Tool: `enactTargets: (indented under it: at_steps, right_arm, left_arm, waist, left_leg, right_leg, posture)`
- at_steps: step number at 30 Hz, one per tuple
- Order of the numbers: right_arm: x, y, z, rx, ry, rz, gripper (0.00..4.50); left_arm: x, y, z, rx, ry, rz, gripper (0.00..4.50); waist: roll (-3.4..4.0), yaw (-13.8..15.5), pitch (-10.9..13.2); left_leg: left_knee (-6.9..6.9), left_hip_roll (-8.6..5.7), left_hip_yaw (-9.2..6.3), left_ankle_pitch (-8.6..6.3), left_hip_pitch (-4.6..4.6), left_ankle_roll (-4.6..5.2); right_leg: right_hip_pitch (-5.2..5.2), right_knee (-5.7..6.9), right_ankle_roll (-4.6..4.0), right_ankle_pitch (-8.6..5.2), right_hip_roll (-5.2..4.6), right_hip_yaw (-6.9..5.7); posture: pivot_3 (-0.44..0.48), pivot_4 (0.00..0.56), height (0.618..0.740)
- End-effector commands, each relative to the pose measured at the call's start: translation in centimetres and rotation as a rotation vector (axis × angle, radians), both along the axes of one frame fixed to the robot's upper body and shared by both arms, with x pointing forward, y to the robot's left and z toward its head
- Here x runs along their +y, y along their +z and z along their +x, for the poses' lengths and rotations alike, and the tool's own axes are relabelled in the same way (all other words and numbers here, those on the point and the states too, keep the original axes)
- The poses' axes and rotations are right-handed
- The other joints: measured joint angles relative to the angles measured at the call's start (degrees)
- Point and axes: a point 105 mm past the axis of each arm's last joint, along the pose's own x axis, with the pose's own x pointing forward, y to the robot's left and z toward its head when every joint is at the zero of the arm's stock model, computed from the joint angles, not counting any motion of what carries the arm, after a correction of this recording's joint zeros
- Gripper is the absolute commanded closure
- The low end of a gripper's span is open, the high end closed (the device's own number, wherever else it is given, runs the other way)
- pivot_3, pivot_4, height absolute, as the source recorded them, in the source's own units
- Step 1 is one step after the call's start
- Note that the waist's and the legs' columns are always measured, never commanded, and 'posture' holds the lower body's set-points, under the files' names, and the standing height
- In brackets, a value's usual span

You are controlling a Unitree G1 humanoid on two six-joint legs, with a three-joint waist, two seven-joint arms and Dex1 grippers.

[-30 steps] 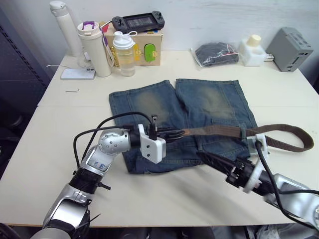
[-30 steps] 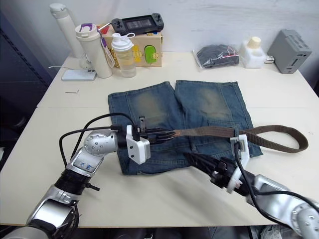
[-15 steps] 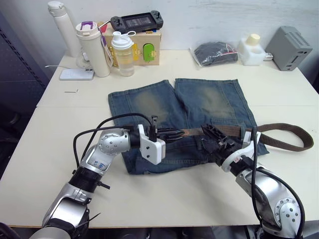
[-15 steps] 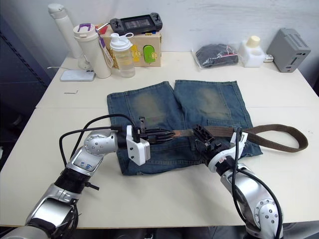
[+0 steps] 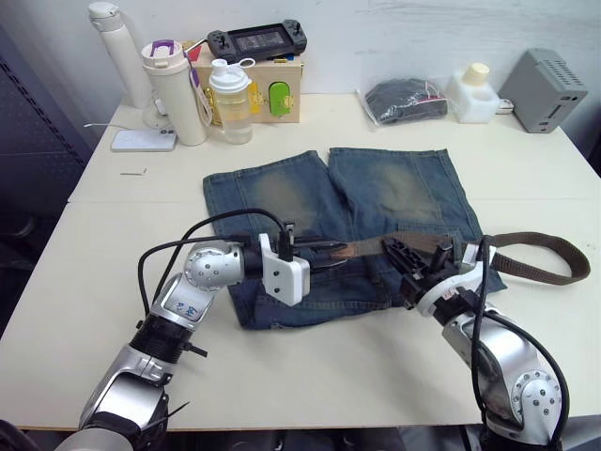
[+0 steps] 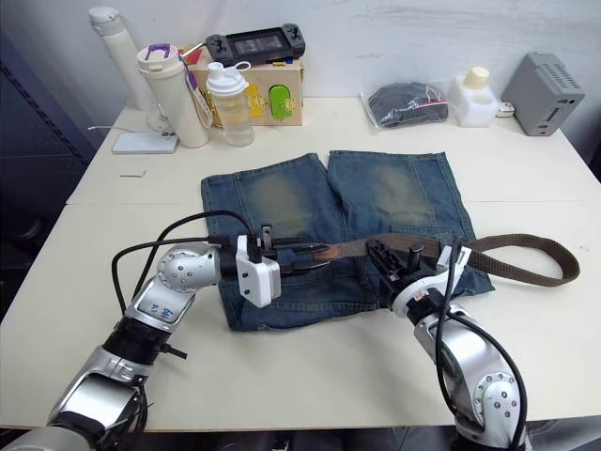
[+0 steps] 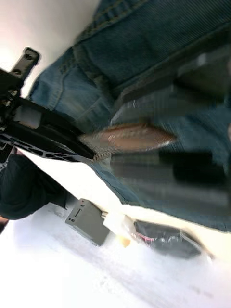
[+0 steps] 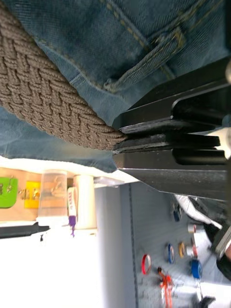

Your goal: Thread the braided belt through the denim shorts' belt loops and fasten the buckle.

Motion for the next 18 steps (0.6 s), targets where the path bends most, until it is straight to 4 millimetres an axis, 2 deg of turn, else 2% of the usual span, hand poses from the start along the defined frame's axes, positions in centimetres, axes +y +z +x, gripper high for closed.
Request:
enactTargets:
  at_steps: [1, 2, 4, 9, 16, 18]
  right_arm:
    - [-2.5, 1.0, -0.1, -0.082, -0.093, -0.043, 4.50]
    - [-2.9, 1.0, -0.2, -0.096, -0.108, -0.058, 4.50]
    - [-3.7, 0.8, -0.5, -0.123, -0.114, -0.121, 4.50]
    - [-6.6, -0.2, -1.0, -0.127, -0.178, -0.215, 4.50]
    - [-7.6, -1.6, -1.0, -0.128, -0.190, -0.327, 4.50]
    - [-7.1, -1.9, -1.0, -0.138, -0.172, -0.348, 4.50]
  left_arm:
    - [0.3, -0.1, -0.9, 0.207, -0.020, -0.040, 1.54]
    - [0.5, 0.1, -1.2, 0.271, -0.029, -0.068, 1.08]
    - [1.2, 0.4, -1.3, 0.395, -0.017, -0.140, 1.08]
    - [2.8, -0.7, -1.1, 0.517, 0.065, -0.127, 1.08]
    - [2.8, 0.0, -1.5, 0.587, 0.067, -0.181, 1.08]
    - [2.8, 0.1, -1.6, 0.591, 0.068, -0.184, 1.08]
  waist:
    - [0.01, -0.13, 0.00]
    - [0.02, -0.25, 0.00]
    - [0.03, -0.55, 0.01]
    - [0.11, -0.96, 0.02]
    - [0.13, -1.01, 0.03]
    - [0.15, -1.01, 0.04]
  left_leg:
    - [0.00, 0.00, 0.01, -0.01, 0.00, 0.03]
    - [0.00, 0.00, 0.01, -0.03, 0.00, 0.05]
    - [0.00, 0.00, -0.02, -0.04, -0.01, 0.07]
    - [0.00, 0.01, -0.07, -0.04, -0.01, 0.07]
    - [0.00, 0.01, -0.09, -0.04, -0.01, 0.08]
    - [0.00, 0.01, -0.08, -0.05, 0.00, 0.08]
  right_leg:
    - [0.00, 0.00, 0.00, 0.00, 0.00, 0.00]
    - [0.00, 0.00, 0.00, 0.00, 0.00, 0.02]
    - [0.00, 0.00, 0.00, 0.00, -0.01, 0.09]
    - [0.07, -0.03, -0.02, -0.01, -0.03, 0.15]
    - [0.07, -0.06, -0.02, -0.01, -0.06, 0.25]
    - [0.08, -0.06, -0.03, -0.01, -0.06, 0.24]
  posture:
    - [0.000, 0.150, 0.690]
    - [0.000, 0.150, 0.690]
    - [0.000, 0.150, 0.690]
    - [0.000, 0.150, 0.690]
    - [0.000, 0.150, 0.690]
    - [0.000, 0.150, 0.690]
